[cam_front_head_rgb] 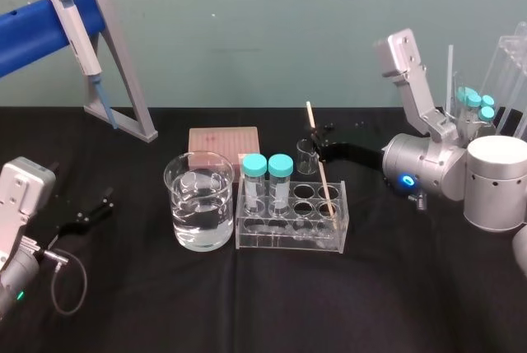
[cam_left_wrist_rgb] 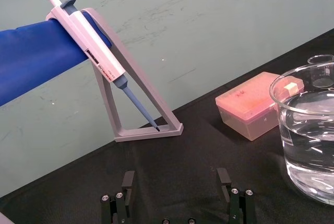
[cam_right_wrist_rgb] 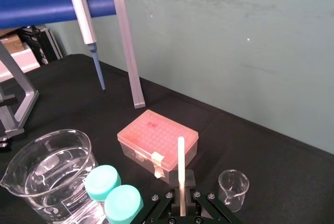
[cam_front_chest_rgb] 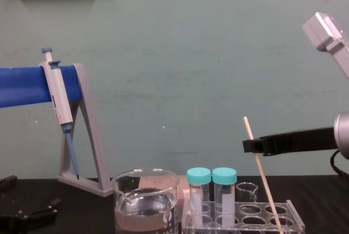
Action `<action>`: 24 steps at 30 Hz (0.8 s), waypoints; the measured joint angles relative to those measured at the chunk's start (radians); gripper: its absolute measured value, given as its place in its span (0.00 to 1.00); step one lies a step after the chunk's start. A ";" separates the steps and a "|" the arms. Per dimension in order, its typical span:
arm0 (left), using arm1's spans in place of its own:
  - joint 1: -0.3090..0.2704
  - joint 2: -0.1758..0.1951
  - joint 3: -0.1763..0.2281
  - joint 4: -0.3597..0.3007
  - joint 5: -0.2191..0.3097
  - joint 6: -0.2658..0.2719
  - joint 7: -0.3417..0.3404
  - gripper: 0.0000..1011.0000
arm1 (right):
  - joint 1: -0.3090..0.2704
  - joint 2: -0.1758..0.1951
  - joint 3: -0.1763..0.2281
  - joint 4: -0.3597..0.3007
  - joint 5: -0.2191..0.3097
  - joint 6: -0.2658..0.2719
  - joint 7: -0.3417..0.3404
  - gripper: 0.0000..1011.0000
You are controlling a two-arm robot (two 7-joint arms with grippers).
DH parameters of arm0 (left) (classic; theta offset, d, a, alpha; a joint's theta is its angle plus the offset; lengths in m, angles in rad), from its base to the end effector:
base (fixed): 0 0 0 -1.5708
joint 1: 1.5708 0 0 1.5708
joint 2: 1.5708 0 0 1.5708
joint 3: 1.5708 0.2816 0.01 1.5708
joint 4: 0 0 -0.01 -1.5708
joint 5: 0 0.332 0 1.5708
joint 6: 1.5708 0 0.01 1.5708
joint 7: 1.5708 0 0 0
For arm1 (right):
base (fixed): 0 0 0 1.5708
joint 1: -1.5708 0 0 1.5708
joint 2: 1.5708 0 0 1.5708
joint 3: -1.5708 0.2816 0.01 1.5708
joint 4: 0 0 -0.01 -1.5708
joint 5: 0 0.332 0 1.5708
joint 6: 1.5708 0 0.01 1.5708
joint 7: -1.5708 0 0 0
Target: Hold the thermometer with one hand and immerse one end into the beaker, then reinsert it into the test tube rack.
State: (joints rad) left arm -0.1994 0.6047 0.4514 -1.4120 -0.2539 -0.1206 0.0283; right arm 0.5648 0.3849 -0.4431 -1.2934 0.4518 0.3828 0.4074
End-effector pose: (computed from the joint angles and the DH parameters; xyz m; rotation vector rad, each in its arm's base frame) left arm 0.3786 0.0718 -0.3000 0.3045 -0.2850 1.2479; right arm 0.4763 -0.0113 -0.1882 -0.2512 0.1402 -0.8960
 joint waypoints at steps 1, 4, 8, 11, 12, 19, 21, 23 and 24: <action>0.000 0.000 0.000 0.000 0.000 0.000 0.000 0.99 | -0.001 0.002 0.001 -0.004 0.000 -0.001 0.000 0.05; 0.000 0.000 0.000 0.000 0.000 0.000 0.000 0.99 | -0.009 0.010 0.012 -0.027 0.007 -0.007 0.000 0.06; 0.000 0.000 0.000 0.000 0.000 0.000 0.000 0.99 | -0.028 0.025 0.035 -0.076 0.021 -0.016 -0.009 0.05; 0.000 0.000 0.000 0.000 0.000 0.000 0.000 0.99 | -0.054 0.041 0.059 -0.135 0.036 -0.039 -0.019 0.05; 0.000 0.000 0.000 0.000 0.000 0.000 0.000 0.99 | -0.062 0.046 0.067 -0.154 0.040 -0.049 -0.020 0.05; 0.000 0.000 0.000 0.000 0.000 0.000 0.000 0.99 | -0.150 0.098 0.136 -0.348 0.071 -0.161 -0.030 0.05; 0.000 0.000 0.000 0.000 0.000 0.000 0.000 0.99 | -0.168 0.108 0.146 -0.392 0.080 -0.194 -0.021 0.05; 0.000 0.000 0.000 0.000 0.000 0.000 0.000 0.99 | -0.177 0.112 0.148 -0.418 0.086 -0.220 -0.009 0.05; 0.000 0.000 0.000 0.000 0.000 0.000 0.000 0.99 | -0.179 0.113 0.148 -0.429 0.090 -0.233 -0.002 0.05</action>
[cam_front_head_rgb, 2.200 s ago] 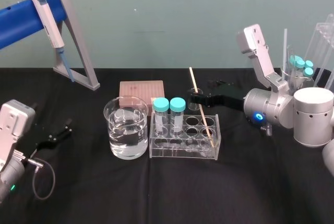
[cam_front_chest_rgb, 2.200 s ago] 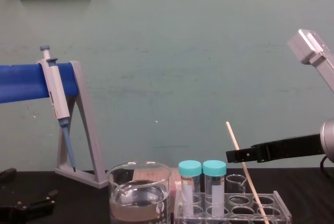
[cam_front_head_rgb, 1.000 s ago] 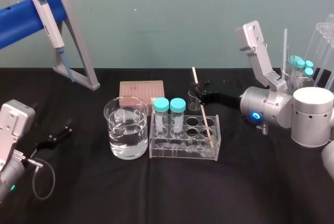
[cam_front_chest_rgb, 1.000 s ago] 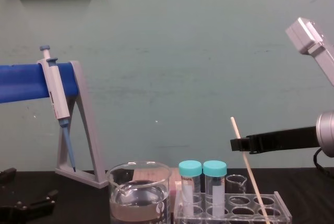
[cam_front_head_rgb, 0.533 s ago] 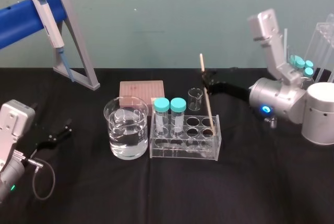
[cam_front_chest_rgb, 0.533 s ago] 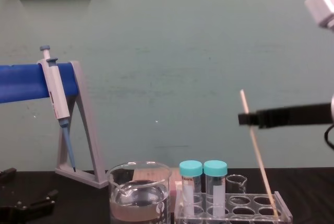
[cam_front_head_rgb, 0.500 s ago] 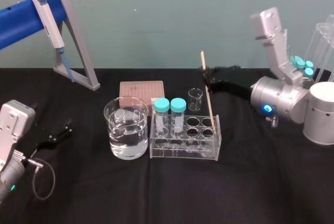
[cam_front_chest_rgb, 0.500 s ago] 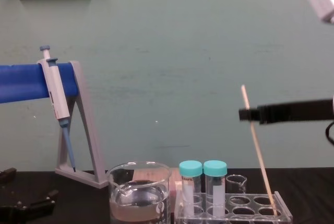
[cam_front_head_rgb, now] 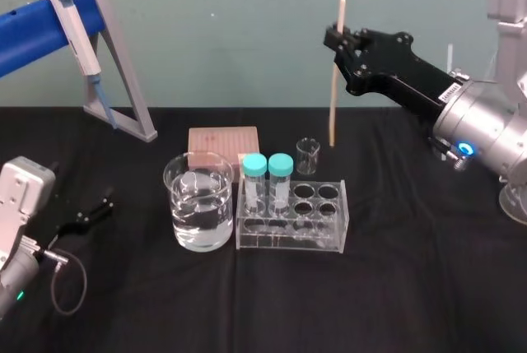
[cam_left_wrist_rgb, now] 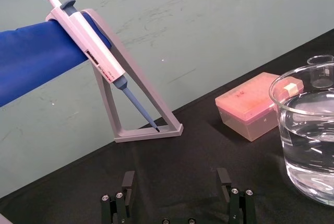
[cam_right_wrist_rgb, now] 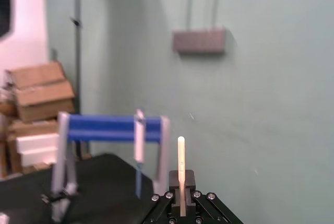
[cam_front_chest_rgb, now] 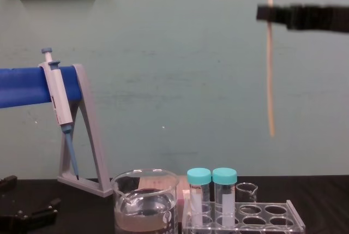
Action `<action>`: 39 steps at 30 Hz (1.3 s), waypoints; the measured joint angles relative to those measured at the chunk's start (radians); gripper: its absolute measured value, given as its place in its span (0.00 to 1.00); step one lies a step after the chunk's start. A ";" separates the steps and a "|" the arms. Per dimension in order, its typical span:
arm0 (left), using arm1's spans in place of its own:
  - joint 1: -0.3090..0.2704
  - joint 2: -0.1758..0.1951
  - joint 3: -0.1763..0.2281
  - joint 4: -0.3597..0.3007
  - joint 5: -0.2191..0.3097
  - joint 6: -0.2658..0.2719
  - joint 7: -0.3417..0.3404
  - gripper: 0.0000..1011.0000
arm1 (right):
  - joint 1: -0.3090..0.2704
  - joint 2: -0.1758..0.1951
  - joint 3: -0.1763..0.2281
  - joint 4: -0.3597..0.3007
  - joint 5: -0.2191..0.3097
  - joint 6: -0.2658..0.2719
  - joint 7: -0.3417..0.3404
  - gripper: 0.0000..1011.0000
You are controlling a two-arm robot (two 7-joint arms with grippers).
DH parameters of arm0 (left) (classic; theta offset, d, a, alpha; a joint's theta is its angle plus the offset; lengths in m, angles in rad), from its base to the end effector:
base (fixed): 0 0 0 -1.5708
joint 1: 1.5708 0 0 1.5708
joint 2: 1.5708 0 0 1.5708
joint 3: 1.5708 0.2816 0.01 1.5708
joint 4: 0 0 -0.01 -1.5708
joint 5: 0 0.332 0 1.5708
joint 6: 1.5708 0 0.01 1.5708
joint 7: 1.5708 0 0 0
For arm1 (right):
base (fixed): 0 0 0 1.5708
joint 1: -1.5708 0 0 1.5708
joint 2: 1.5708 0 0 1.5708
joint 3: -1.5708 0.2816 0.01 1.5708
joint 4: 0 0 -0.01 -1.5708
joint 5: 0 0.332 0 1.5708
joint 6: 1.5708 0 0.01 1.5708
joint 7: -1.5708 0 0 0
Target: Hold the thermometer with one hand and immerse one end into the beaker, then reinsert it into the test tube rack.
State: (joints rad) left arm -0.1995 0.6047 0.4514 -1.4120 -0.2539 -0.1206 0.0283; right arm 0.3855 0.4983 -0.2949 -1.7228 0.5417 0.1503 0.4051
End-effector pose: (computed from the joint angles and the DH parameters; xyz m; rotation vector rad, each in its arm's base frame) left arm 0.3786 0.0718 -0.2999 0.3044 -0.2851 1.2479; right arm 0.4078 -0.0253 -0.1158 0.1018 -0.1999 -0.8243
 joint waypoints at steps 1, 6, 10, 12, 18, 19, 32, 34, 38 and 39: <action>0.000 0.000 0.000 0.000 0.000 0.000 0.000 0.99 | -0.001 0.000 -0.001 -0.008 0.003 -0.010 0.007 0.05; 0.000 0.000 0.000 0.000 0.000 0.000 0.000 0.99 | 0.027 -0.021 -0.044 -0.016 0.025 -0.052 0.050 0.05; 0.000 0.000 0.000 0.000 0.000 0.000 0.000 0.99 | 0.056 -0.045 -0.078 0.015 0.038 -0.058 0.067 0.05; 0.000 0.000 0.000 0.000 0.000 0.000 0.000 0.99 | 0.076 -0.064 -0.103 0.045 0.046 -0.061 0.077 0.05; 0.000 0.000 0.000 0.000 0.000 0.000 0.000 0.99 | 0.123 -0.112 -0.159 0.121 0.047 -0.078 0.089 0.05; 0.000 0.000 0.000 0.000 0.000 0.000 0.000 0.99 | 0.133 -0.125 -0.173 0.140 0.045 -0.084 0.091 0.05; 0.000 0.000 0.000 0.000 0.000 0.000 0.000 0.99 | 0.195 -0.232 -0.247 0.344 0.005 -0.162 0.111 0.05; 0.000 0.000 0.000 0.000 0.000 0.000 0.000 0.99 | 0.199 -0.251 -0.248 0.386 0.003 -0.185 0.119 0.05; 0.000 0.000 0.000 0.000 0.000 0.000 0.000 0.99 | 0.206 -0.279 -0.246 0.448 0.004 -0.225 0.135 0.05; 0.000 0.000 0.000 0.000 0.000 0.000 0.000 0.99 | 0.207 -0.283 -0.245 0.458 0.004 -0.230 0.138 0.05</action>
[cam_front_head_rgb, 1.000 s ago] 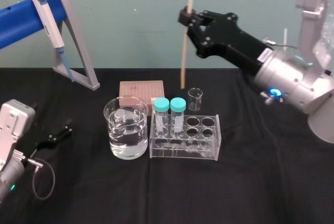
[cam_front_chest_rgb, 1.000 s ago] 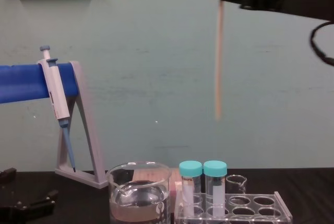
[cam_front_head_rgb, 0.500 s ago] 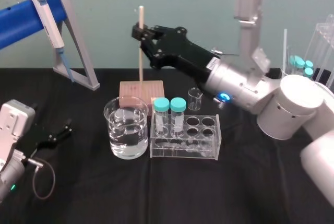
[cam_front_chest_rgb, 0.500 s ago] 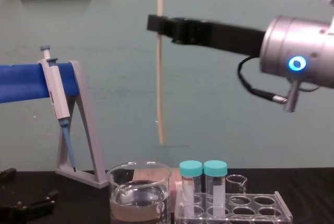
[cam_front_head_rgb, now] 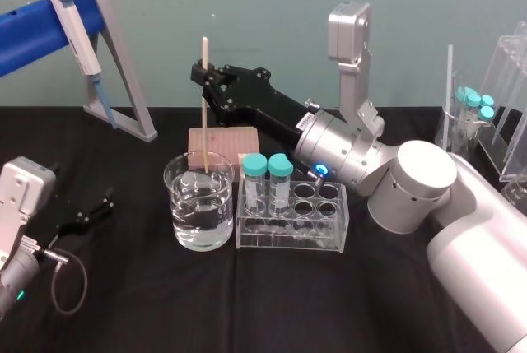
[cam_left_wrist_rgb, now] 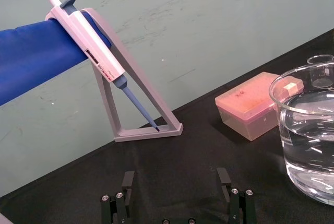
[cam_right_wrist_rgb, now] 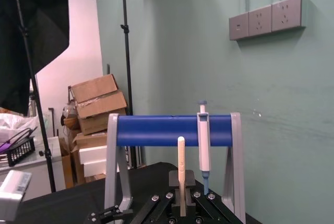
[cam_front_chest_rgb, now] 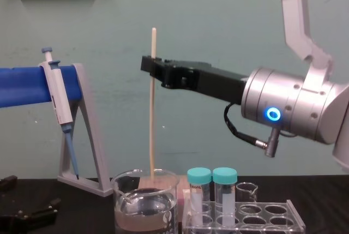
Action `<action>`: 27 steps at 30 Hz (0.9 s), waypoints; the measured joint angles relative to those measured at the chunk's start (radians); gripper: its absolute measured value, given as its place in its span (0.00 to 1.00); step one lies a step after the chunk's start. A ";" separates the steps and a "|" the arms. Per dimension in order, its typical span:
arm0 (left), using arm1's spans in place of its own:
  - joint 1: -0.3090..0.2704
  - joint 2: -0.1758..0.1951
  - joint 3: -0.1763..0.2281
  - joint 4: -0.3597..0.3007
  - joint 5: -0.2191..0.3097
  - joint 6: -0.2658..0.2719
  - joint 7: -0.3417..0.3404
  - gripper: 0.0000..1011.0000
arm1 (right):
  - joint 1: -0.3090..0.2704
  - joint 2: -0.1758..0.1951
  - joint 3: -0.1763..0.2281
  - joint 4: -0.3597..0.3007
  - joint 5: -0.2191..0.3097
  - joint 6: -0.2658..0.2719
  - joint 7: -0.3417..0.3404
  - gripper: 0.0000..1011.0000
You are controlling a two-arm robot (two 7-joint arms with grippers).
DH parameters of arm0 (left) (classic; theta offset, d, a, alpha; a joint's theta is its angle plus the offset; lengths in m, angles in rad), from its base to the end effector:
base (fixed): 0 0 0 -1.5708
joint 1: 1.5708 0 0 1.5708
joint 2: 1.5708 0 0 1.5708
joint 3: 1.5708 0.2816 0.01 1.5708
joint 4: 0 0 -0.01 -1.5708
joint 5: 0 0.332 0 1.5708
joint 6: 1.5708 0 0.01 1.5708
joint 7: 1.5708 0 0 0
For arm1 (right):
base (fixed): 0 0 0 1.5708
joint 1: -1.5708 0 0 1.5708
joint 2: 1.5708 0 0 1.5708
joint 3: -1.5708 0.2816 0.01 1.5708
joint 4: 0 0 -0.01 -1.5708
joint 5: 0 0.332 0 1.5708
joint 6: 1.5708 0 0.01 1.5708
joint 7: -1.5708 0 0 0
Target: Hold the thermometer with one hand and immerse one end into the beaker, then reinsert it into the test tube rack.
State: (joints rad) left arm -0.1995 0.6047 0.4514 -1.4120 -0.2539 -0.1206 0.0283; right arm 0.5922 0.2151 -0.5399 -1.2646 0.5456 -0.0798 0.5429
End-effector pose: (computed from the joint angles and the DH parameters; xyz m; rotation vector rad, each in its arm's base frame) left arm 0.3786 0.0718 -0.2999 0.3044 -0.2851 1.2479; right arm 0.4723 0.0830 -0.1896 0.2051 -0.0962 -0.5924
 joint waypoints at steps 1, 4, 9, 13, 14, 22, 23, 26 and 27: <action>0.000 0.000 0.000 0.000 0.000 0.000 0.000 0.99 | 0.002 -0.010 0.001 0.023 0.000 -0.012 0.006 0.05; 0.000 0.000 0.000 0.000 0.000 0.000 0.000 0.99 | 0.007 -0.025 0.001 0.062 -0.005 -0.024 0.013 0.05; 0.000 0.000 0.000 0.000 0.000 0.000 0.000 0.99 | 0.010 -0.039 -0.003 0.097 -0.019 -0.029 0.020 0.05; 0.000 0.000 0.000 0.000 0.000 0.000 0.000 0.99 | 0.012 -0.050 -0.008 0.123 -0.033 -0.032 0.027 0.05; 0.000 0.000 0.000 0.000 0.000 0.000 0.000 0.99 | 0.012 -0.051 -0.008 0.126 -0.035 -0.033 0.029 0.05; 0.000 0.000 0.000 0.000 0.000 0.000 0.000 0.99 | 0.015 -0.071 -0.011 0.169 -0.053 -0.047 0.038 0.05; 0.000 0.000 0.000 0.000 0.000 0.000 0.000 0.99 | 0.016 -0.074 -0.010 0.175 -0.057 -0.050 0.038 0.05; 0.000 0.000 0.000 0.000 0.000 0.000 0.000 0.99 | 0.016 -0.079 -0.010 0.185 -0.062 -0.053 0.039 0.05; 0.000 0.000 0.000 0.000 0.000 0.000 0.000 0.99 | 0.017 -0.082 -0.009 0.191 -0.066 -0.055 0.039 0.05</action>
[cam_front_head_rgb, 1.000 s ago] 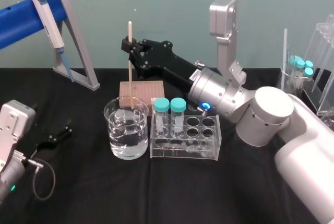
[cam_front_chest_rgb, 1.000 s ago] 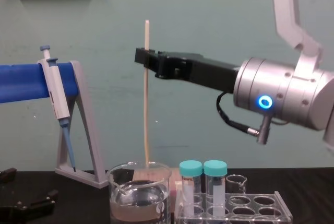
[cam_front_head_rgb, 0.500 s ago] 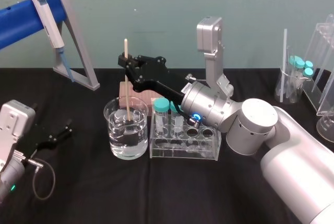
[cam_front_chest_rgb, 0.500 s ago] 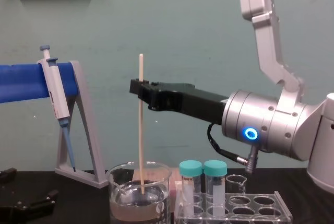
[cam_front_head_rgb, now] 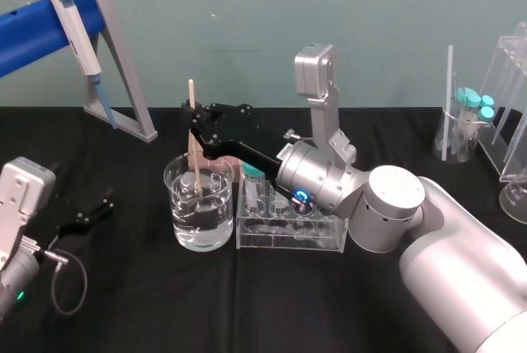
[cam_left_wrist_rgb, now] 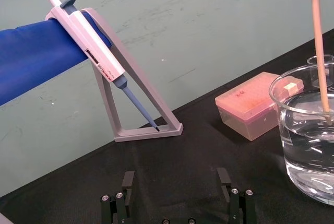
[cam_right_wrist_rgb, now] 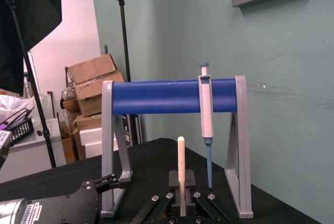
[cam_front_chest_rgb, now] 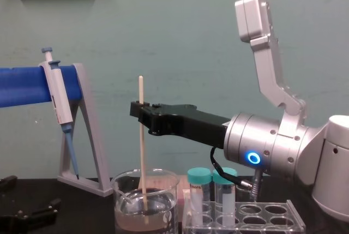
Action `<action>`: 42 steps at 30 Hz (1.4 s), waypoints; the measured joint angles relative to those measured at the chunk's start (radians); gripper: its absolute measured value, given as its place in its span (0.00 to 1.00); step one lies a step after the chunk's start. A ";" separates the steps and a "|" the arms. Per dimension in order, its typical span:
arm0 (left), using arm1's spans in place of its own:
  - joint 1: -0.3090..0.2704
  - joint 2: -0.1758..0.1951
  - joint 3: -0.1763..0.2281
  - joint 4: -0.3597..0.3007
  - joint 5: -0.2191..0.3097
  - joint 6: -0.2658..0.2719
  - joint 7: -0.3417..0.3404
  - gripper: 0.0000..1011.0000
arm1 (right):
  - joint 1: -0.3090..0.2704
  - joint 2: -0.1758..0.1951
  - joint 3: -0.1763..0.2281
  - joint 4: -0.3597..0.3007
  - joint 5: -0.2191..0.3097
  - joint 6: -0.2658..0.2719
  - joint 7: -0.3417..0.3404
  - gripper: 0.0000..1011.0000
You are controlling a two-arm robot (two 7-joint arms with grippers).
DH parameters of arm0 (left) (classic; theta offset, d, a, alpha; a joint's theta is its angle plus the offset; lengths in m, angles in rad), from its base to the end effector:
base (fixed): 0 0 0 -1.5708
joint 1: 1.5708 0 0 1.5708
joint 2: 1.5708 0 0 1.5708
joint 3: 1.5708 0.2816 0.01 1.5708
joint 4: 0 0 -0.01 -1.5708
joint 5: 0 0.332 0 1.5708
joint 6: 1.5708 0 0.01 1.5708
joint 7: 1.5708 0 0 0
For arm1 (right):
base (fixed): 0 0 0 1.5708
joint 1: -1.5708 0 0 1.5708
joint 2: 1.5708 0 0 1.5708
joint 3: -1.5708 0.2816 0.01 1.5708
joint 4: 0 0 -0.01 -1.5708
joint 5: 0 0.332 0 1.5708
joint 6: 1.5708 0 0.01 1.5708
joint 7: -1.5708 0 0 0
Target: Hold the thermometer with one hand and immerse one end into the beaker, then reinsert it into the test tube rack.
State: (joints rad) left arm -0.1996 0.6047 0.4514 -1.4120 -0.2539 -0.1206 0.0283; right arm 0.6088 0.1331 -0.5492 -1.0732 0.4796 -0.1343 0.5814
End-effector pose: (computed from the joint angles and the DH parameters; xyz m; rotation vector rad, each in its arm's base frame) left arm 0.3787 0.0718 -0.2999 0.3044 -0.2852 1.2480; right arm 0.4831 0.0979 -0.2357 0.1414 -0.0470 -0.5918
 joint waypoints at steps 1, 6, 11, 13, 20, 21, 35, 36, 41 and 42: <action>0.000 0.000 0.000 0.000 0.000 0.000 0.000 0.99 | 0.000 -0.001 0.000 0.003 -0.002 -0.001 0.000 0.05; 0.000 0.000 0.000 0.000 0.000 0.000 0.000 0.99 | -0.002 -0.008 0.004 0.016 -0.013 -0.003 0.000 0.05; 0.000 0.000 0.000 0.000 0.000 0.000 0.000 0.99 | -0.006 -0.010 0.007 0.018 -0.021 -0.003 -0.001 0.05; 0.000 0.000 0.000 0.000 0.000 0.000 0.000 0.99 | -0.009 -0.011 0.009 0.018 -0.024 -0.002 -0.002 0.05; 0.000 0.000 0.000 0.000 0.000 0.000 0.000 0.99 | -0.018 -0.011 0.013 0.017 -0.031 0.003 -0.003 0.05; 0.000 0.000 0.000 0.000 0.000 0.000 0.000 0.99 | -0.019 -0.011 0.014 0.017 -0.032 0.004 -0.003 0.05; 0.000 0.000 0.000 0.000 0.000 0.000 0.000 0.99 | -0.025 -0.012 0.017 0.016 -0.035 0.010 0.000 0.05; 0.000 0.000 0.000 0.000 0.000 0.000 0.000 0.99 | -0.024 -0.012 0.017 0.016 -0.035 0.010 0.000 0.05; 0.000 0.000 0.000 0.000 0.000 0.000 0.000 0.99 | -0.025 -0.012 0.017 0.016 -0.035 0.010 -0.001 0.05; 0.000 0.000 0.000 0.000 0.000 0.000 0.000 0.99 | -0.025 -0.012 0.017 0.016 -0.035 0.010 -0.001 0.05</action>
State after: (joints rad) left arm -0.1996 0.6047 0.4514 -1.4120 -0.2539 -0.1206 0.0283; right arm 0.5843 0.1214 -0.5326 -1.0570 0.4447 -0.1242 0.5807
